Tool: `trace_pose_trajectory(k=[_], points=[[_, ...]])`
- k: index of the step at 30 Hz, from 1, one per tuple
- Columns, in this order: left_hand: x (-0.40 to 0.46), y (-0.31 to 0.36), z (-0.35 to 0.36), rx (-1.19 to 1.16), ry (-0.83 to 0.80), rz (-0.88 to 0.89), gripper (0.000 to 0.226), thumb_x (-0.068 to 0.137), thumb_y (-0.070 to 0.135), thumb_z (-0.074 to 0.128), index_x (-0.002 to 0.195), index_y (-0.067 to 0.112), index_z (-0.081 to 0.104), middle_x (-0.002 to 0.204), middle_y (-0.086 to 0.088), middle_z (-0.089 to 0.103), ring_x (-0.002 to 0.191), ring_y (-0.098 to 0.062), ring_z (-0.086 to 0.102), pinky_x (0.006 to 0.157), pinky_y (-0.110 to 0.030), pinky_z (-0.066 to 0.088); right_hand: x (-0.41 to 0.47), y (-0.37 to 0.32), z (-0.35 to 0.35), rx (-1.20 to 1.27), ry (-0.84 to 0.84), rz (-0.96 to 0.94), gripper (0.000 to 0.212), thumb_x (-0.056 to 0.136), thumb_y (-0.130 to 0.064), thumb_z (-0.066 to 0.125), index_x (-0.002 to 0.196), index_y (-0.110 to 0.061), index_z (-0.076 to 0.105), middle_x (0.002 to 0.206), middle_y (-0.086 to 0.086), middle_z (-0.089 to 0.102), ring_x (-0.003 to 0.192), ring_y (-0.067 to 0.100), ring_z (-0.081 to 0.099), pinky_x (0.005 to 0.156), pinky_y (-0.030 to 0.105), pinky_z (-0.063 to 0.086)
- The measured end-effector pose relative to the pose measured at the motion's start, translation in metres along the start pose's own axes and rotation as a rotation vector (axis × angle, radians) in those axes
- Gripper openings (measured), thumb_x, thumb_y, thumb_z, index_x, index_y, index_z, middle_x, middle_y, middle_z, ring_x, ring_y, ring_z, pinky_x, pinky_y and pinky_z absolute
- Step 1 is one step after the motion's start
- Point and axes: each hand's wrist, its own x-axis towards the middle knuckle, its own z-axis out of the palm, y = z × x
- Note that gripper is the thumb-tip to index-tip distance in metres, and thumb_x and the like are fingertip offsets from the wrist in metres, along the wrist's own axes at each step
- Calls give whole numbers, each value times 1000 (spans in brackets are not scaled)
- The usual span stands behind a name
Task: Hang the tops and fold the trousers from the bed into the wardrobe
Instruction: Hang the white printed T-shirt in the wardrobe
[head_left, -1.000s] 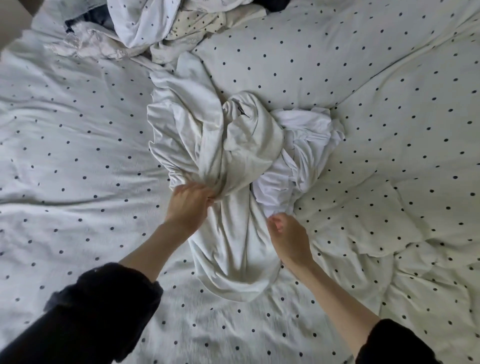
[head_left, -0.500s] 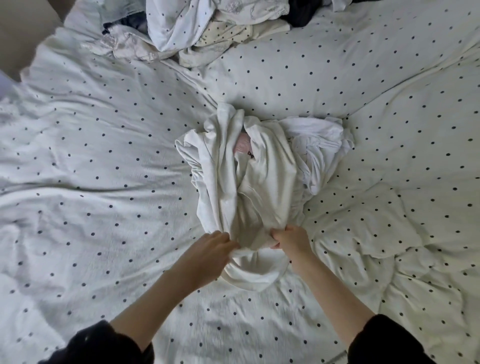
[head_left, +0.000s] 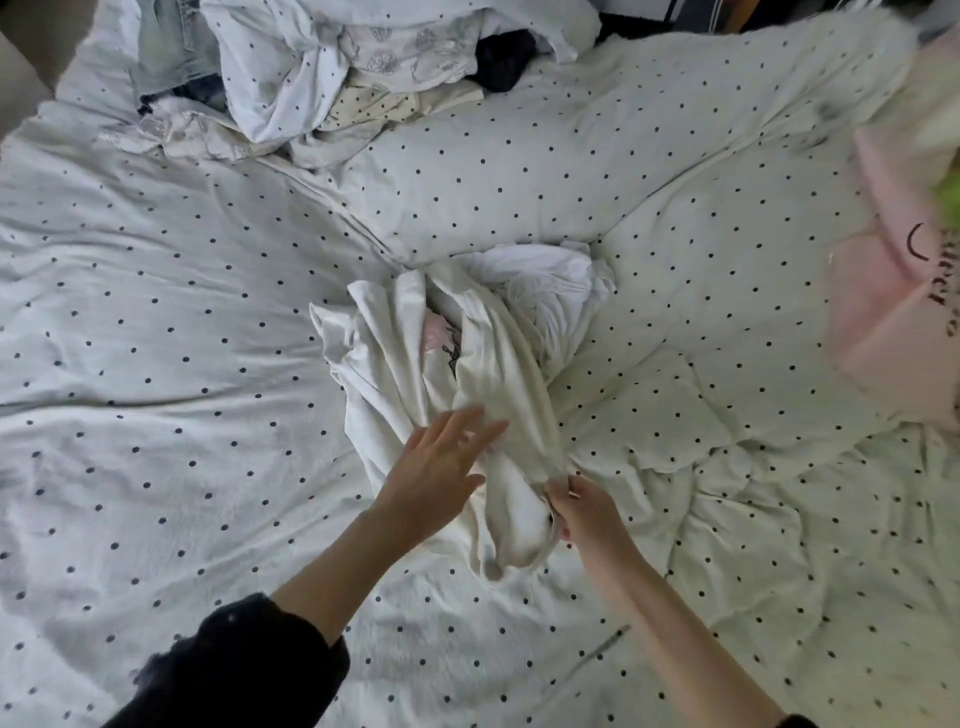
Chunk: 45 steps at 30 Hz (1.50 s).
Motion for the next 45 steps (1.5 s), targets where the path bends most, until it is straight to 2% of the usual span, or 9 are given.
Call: trace_pose_trajectory(k=[5, 8, 16, 19, 24, 26, 28, 34, 45], points=[[40, 22, 1, 86, 34, 36, 20, 75, 1, 65, 89, 14, 71, 92, -5, 70, 93, -28, 64, 87, -40, 44, -16, -2, -28, -107, -93, -91, 13, 81, -10, 64, 91, -5, 57, 76, 4, 55, 65, 13, 52, 57, 21, 40], [50, 21, -9, 116, -37, 77, 18, 88, 4, 53, 97, 12, 67, 96, -3, 69, 93, -24, 62, 91, -33, 39, -22, -10, -39, -366, -45, -201, 20, 79, 3, 52, 80, -17, 47, 70, -4, 45, 55, 6, 40, 47, 14, 32], [35, 39, -91, 15, -93, 36, 23, 89, -8, 38, 91, 15, 39, 60, 5, 40, 61, -25, 45, 52, -18, 24, -38, -72, -76, -850, 317, -443, 21, 90, -8, 48, 107, -12, 61, 96, -2, 45, 86, 20, 54, 85, 33, 32], [30, 49, -136, -149, -239, -51, 31, 90, -4, 45, 82, 24, 35, 68, 4, 39, 61, -16, 36, 52, -15, 26, -60, -114, -83, -908, 398, -494, 27, 91, -9, 47, 113, -16, 61, 108, 1, 52, 98, 20, 57, 88, 33, 32], [4, 68, -215, -367, -339, -127, 28, 85, 18, 68, 110, 18, 55, 86, 7, 55, 79, -12, 55, 67, -14, 39, -104, -176, -81, -981, 601, -685, 26, 90, -7, 44, 109, -11, 62, 100, 5, 59, 87, 26, 59, 81, 34, 35], [-15, 74, -247, -332, -228, -123, 8, 86, 20, 66, 84, 21, 58, 71, 10, 51, 66, -3, 48, 60, -14, 35, -128, -203, -73, -976, 623, -811, 28, 90, -7, 45, 113, -11, 62, 103, 6, 62, 88, 28, 61, 82, 35, 33], [-34, 72, -276, -257, -27, -165, 27, 89, 20, 62, 65, 25, 51, 62, 11, 48, 58, 0, 45, 58, -17, 32, -152, -226, -62, -986, 626, -924, 29, 90, -7, 47, 116, -11, 61, 108, 6, 62, 91, 28, 61, 83, 35, 31], [-123, 59, -375, -99, 500, -279, 15, 85, 0, 59, 92, 5, 71, 87, -2, 67, 74, -10, 53, 62, -9, 35, -226, -282, 0, -1078, 558, -1135, 32, 88, -2, 47, 111, -19, 61, 113, 0, 57, 98, 21, 59, 88, 36, 30], [-385, 15, -500, 99, 1074, -522, 19, 92, 8, 47, 106, 2, 57, 97, -10, 64, 85, -27, 55, 66, -20, 30, -411, -329, 196, -766, 302, -1455, 17, 90, -16, 53, 97, -21, 68, 105, 4, 61, 100, 27, 58, 90, 37, 39]])
